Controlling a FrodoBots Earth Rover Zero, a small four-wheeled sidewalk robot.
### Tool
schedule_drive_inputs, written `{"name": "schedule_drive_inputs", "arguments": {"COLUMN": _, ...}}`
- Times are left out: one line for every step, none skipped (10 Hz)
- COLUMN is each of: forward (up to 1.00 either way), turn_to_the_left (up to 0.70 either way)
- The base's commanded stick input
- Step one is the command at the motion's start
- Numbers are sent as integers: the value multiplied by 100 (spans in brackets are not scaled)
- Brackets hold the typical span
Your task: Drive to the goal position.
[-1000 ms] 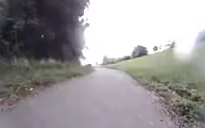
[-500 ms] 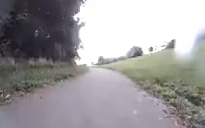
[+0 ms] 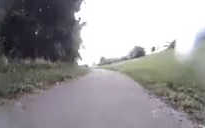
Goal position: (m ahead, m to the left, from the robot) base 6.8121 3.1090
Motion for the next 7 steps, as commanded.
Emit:
{"name": "schedule_drive_inputs", "arguments": {"forward": 100, "turn_to_the_left": 0}}
{"name": "schedule_drive_inputs", "arguments": {"forward": 100, "turn_to_the_left": 0}}
{"name": "schedule_drive_inputs", "arguments": {"forward": 100, "turn_to_the_left": -1}}
{"name": "schedule_drive_inputs", "arguments": {"forward": 100, "turn_to_the_left": -14}}
{"name": "schedule_drive_inputs", "arguments": {"forward": 100, "turn_to_the_left": -35}}
{"name": "schedule_drive_inputs", "arguments": {"forward": 100, "turn_to_the_left": -36}}
{"name": "schedule_drive_inputs", "arguments": {"forward": 100, "turn_to_the_left": -35}}
